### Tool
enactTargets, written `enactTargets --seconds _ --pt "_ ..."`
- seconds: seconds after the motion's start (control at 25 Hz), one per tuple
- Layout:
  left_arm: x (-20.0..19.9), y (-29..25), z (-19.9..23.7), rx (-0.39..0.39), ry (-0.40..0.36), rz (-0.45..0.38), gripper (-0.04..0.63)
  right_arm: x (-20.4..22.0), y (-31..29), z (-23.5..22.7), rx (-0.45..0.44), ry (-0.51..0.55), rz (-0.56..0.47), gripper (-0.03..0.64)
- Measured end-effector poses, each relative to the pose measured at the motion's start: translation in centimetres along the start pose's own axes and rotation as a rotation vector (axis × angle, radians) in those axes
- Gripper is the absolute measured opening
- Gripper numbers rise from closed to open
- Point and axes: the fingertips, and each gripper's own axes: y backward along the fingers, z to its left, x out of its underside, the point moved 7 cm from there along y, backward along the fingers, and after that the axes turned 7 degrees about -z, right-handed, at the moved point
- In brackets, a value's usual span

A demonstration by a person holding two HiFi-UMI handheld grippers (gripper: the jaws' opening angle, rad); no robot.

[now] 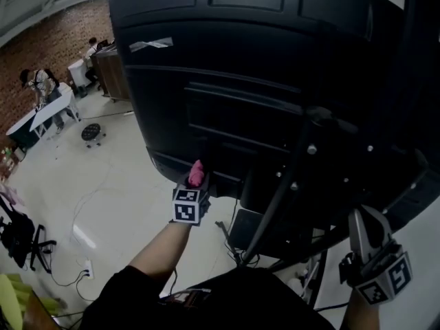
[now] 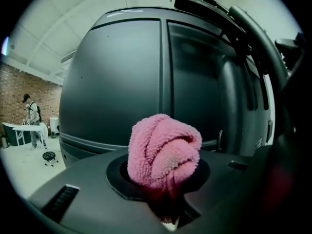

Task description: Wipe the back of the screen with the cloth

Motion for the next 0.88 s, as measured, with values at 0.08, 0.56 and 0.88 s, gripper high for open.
enactTargets --seconds 0.08,0.56,0.88 --pt "-0.1 -0.2 -2.0 0.035 -0.035 0.01 0.112 -0.1 0.6 -0.8 -0.001 -0.008 -0.009 0.002" --pt "-2.0 2.1 -9.2 0.117 -0.119 0.089 0.114 -2.1 10.3 -6.4 -0.011 -0.02 -0.028 0.002" --pt "-8.4 9.0 -6.8 0.267 -0.084 -0.088 0.114 -0.4 9.1 -5.5 0.118 0.014 -0.027 0.002"
